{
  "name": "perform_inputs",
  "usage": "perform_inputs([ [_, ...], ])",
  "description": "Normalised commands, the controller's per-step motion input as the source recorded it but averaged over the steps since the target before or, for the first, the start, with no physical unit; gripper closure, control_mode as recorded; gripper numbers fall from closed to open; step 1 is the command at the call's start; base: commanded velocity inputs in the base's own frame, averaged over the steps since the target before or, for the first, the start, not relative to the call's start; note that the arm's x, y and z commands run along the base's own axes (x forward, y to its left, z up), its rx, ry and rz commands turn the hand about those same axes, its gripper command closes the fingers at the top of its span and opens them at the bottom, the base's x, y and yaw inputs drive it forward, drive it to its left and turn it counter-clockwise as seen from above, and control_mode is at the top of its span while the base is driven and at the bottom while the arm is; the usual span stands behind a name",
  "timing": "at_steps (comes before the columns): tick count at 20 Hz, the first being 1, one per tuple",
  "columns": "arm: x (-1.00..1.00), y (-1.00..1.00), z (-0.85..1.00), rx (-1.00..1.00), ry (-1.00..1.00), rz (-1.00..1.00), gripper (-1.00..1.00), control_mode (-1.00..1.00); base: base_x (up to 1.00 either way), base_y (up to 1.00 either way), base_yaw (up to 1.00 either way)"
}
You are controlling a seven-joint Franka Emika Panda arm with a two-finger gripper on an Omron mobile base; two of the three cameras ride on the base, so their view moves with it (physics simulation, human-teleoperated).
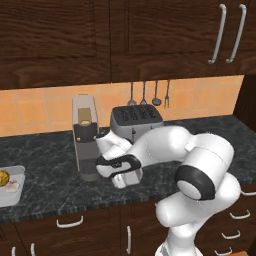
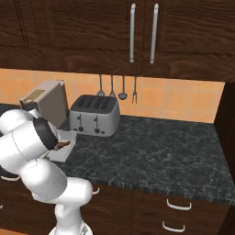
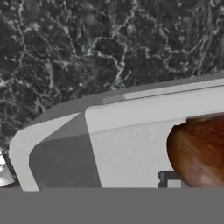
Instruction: Take the meat container that has the chicken drumstick and place it on the second highest rack of the freezer. Then take the vegetable container that has the garlic and squash and place it on the highest rack of the freezer.
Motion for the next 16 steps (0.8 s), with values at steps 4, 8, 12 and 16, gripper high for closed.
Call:
perform_inputs([
  [4,-0.07,-0.05,-0.36,0.02,-0.06,0.0,1.0,-1.0,0.0,0.0,0.0],
  [8,-0.3,-0.04,-0.18,0.01,-0.08,0.0,1.0,-1.0,0.0,0.0,0.0],
  [12,-0.49,-0.08,0.23,0.03,-0.09,0.0,1.0,-1.0,0.0,0.0,0.0],
  [16,-0.48,-0.19,1.0,0.11,-0.03,-0.01,1.0,-1.0,0.0,0.0,0.0],
])
